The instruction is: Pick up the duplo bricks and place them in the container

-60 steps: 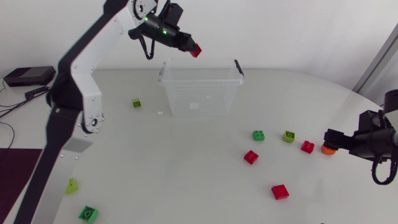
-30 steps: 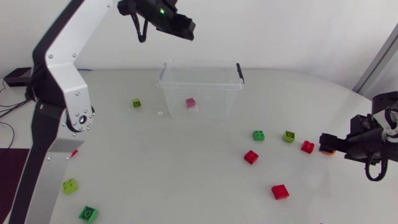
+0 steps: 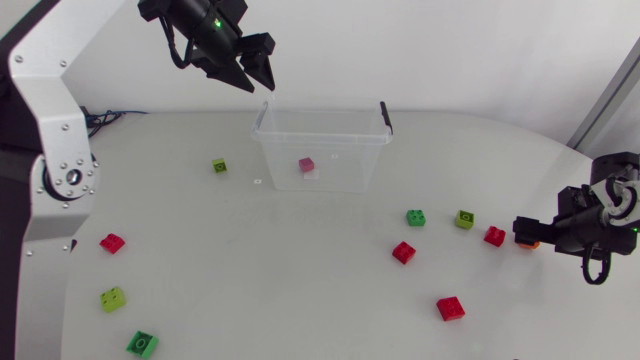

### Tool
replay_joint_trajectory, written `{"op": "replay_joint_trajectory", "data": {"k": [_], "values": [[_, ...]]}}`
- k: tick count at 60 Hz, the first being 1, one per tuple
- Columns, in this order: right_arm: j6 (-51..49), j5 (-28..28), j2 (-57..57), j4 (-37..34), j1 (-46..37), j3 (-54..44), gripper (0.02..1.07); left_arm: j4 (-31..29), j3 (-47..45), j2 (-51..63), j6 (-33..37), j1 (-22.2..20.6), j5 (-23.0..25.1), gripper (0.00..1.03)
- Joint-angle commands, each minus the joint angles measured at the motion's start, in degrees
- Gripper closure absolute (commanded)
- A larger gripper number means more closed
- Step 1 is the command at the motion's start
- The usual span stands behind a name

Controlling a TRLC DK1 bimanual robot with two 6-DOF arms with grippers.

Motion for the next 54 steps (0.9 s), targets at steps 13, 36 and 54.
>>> {"op": "replay_joint_trajectory", "data": {"k": [13,36,54], "values": [[-4.1,-0.7,4.9,1.0,-0.7,4.3,0.21,16.8,-30.0,-18.3,-1.4,-1.8,-6.1,0.37],[-5.4,-3.1,9.5,5.5,-0.1,4.1,0.65,47.7,-67.6,-35.5,4.0,1.8,-7.0,0.24],[-6.7,-3.9,-0.6,3.5,2.7,0.0,0.86,60.7,-85.0,-41.6,10.9,9.4,-3.1,0.09]]}}
